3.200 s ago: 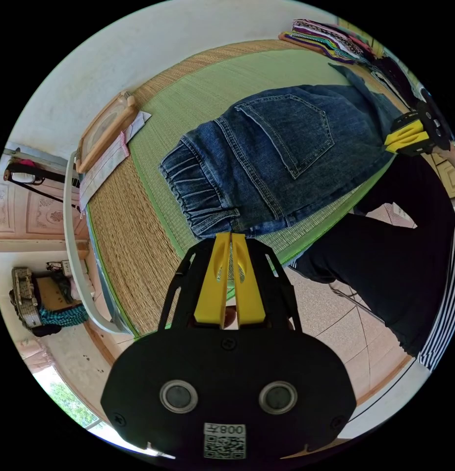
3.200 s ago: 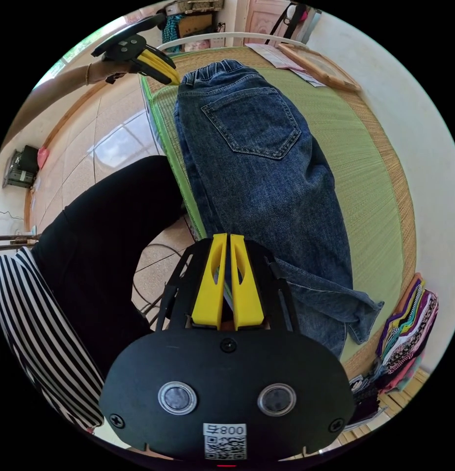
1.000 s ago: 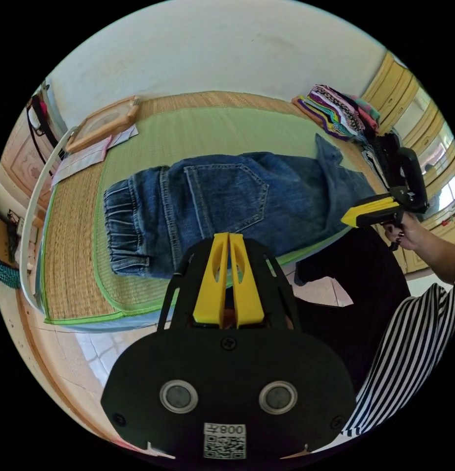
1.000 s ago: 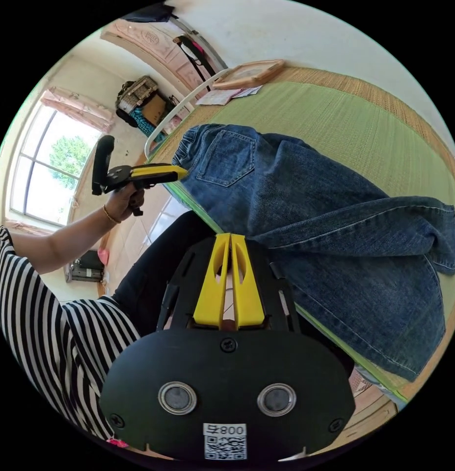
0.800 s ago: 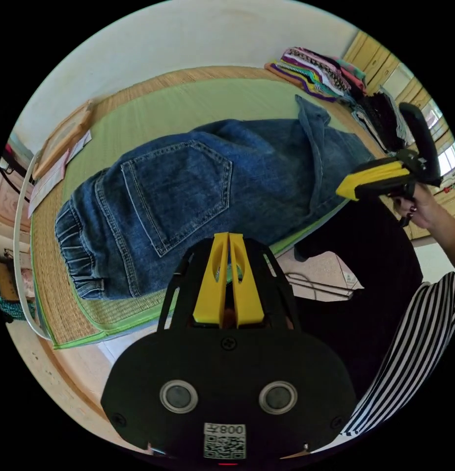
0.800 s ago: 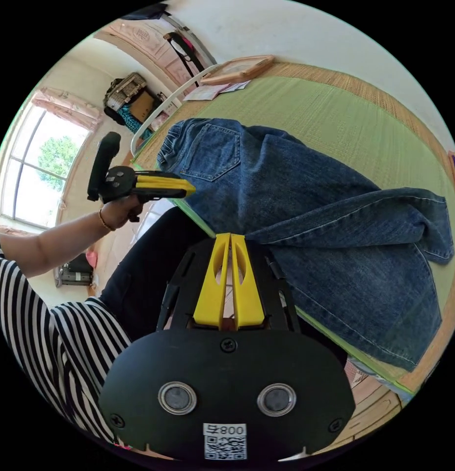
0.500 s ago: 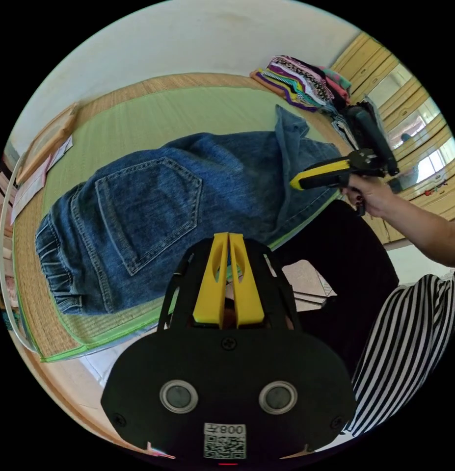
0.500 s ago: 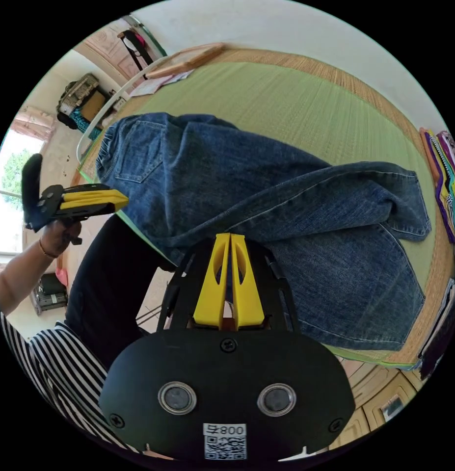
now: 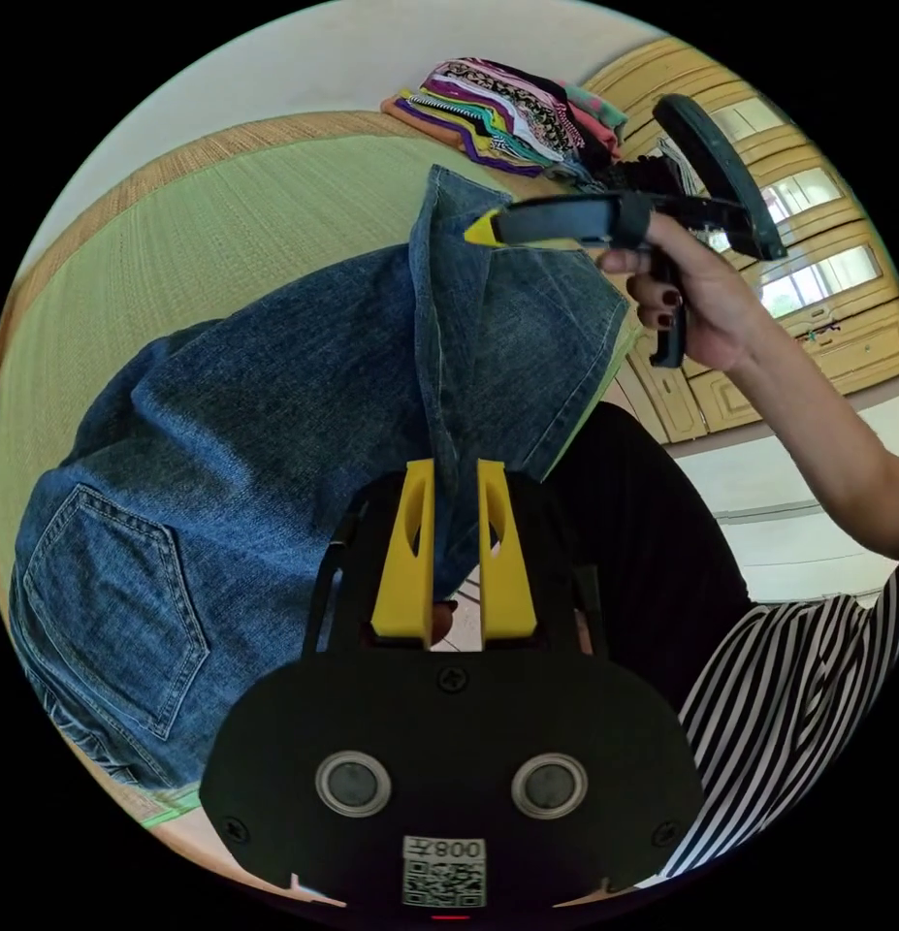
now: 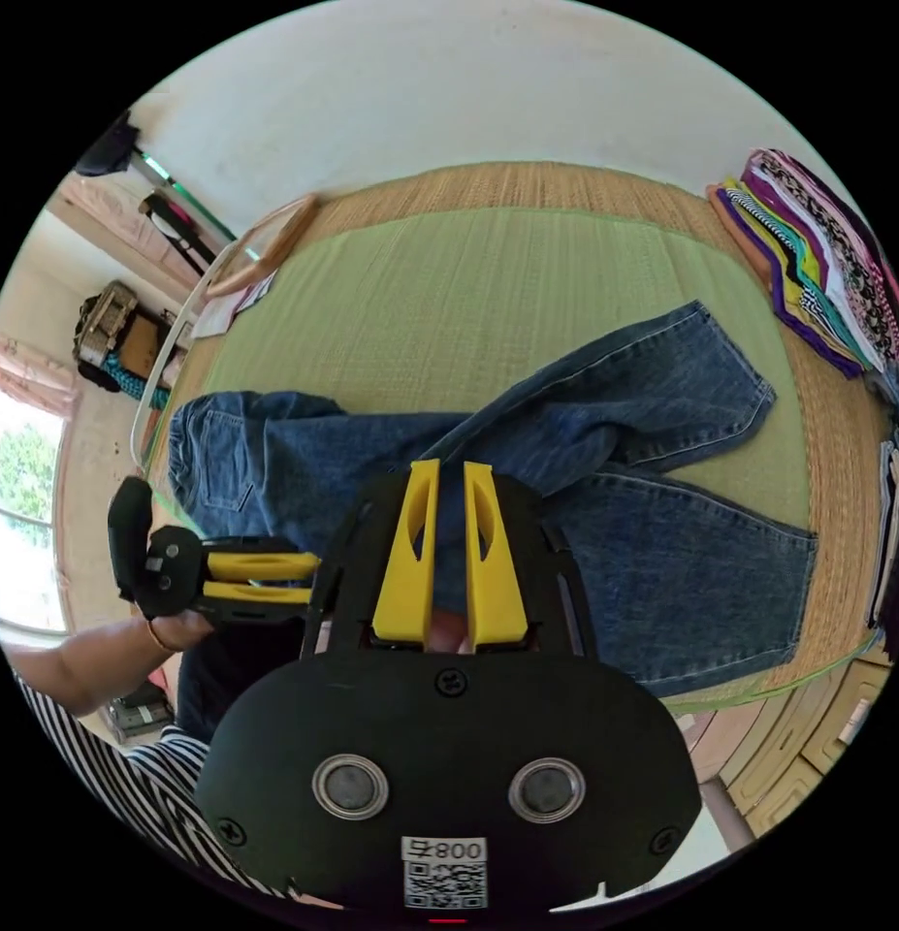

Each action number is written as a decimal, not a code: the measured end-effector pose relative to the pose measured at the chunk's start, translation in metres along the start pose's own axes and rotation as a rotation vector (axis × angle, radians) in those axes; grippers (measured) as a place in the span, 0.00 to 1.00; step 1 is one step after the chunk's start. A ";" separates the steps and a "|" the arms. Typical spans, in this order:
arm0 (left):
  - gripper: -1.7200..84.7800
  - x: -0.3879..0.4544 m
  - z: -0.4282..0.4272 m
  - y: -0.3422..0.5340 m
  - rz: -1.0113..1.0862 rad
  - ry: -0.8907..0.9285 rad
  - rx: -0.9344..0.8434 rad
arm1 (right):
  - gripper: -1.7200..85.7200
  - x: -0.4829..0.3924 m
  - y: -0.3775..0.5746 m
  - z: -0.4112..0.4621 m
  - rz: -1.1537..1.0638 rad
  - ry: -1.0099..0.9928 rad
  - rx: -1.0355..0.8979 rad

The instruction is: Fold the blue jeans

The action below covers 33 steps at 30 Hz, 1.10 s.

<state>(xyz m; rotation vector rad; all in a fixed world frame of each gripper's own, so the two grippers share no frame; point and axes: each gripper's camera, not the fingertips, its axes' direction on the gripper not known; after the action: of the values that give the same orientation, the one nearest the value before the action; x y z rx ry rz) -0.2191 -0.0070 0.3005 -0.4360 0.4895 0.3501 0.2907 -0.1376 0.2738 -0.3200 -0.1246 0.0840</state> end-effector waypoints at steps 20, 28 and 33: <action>0.04 0.088 0.039 -0.069 0.084 -0.070 0.041 | 0.03 0.112 -0.012 -0.040 0.146 -0.012 -0.052; 0.04 0.151 0.053 -0.088 0.256 -0.227 0.009 | 0.02 0.159 0.107 -0.117 0.159 -0.066 0.078; 0.04 0.181 0.087 -0.105 0.349 -0.328 -0.092 | 0.02 0.182 0.172 -0.114 0.209 -0.066 0.056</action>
<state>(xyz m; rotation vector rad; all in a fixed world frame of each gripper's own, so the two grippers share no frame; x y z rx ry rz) 0.0074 -0.0157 0.3087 -0.3725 0.2273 0.7696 0.4758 0.0087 0.1316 -0.2740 -0.1541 0.3044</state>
